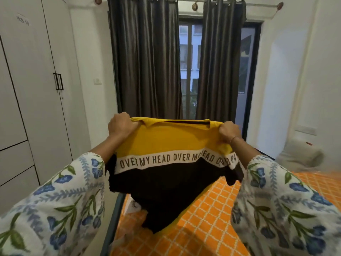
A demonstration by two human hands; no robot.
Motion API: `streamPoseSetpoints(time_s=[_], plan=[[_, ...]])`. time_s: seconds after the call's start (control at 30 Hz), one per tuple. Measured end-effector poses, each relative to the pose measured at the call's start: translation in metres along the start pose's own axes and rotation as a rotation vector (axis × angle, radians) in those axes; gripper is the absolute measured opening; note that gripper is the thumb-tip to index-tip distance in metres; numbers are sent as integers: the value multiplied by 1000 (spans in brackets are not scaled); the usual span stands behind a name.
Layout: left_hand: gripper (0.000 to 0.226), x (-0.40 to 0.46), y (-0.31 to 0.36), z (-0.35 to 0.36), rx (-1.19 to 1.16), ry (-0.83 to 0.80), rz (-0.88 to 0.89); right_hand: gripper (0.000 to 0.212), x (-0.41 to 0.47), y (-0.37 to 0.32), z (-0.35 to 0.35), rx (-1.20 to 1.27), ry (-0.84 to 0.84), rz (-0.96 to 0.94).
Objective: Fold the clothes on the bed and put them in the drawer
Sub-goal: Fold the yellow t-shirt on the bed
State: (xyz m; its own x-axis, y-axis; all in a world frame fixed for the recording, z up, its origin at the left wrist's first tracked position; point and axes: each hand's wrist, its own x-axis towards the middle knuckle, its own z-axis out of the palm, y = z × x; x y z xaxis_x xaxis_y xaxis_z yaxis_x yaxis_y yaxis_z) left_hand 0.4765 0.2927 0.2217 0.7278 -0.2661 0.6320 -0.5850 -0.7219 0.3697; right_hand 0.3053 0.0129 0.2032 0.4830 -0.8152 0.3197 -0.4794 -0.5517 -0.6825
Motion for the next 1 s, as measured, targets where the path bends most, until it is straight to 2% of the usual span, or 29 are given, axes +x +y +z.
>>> streamPoseSetpoints(time_s=[0.07,0.1,0.13,0.17,0.23,0.27,0.33,0.4,0.43,0.47,0.53,0.6,0.63,0.7,0.83,0.93,1.0], plan=[[43,0,0,4,66,-191,29,26,7,-6,-8,344,-186,178],[38,-2,0,6,176,-236,50,25,11,-6,-8,425,-216,182],[28,-2,1,10,284,-215,42,25,15,-7,-7,424,-180,97],[19,-2,2,13,370,-172,19,26,19,-7,-5,343,-91,-57],[21,0,6,19,465,-156,-75,28,19,-2,-2,59,100,-294],[23,-1,7,20,486,-176,-125,30,18,0,-1,-82,167,-329],[25,2,6,23,496,-244,-202,34,15,4,0,-202,222,-195],[28,7,1,28,336,-397,-320,36,12,6,0,-224,169,-45],[28,10,1,29,141,-496,-411,35,10,4,-2,-152,93,30],[28,11,3,33,-151,-595,-525,33,7,-1,-1,37,-2,104],[21,10,8,42,-835,-671,-724,17,1,-9,0,629,-234,279],[18,6,10,57,-1319,-591,-827,14,-5,-17,-1,1016,-374,346],[20,6,8,69,-1428,-546,-825,17,-2,-18,4,1128,-372,364],[22,8,6,91,-1458,-500,-774,22,8,-15,22,1205,-322,362],[27,21,0,128,-1329,-454,-713,18,30,-5,62,896,-226,225],[22,50,-6,156,-1259,-422,-697,16,60,-5,83,774,-338,165],[18,81,-16,180,-1184,-354,-707,19,92,-13,93,685,-354,108]])
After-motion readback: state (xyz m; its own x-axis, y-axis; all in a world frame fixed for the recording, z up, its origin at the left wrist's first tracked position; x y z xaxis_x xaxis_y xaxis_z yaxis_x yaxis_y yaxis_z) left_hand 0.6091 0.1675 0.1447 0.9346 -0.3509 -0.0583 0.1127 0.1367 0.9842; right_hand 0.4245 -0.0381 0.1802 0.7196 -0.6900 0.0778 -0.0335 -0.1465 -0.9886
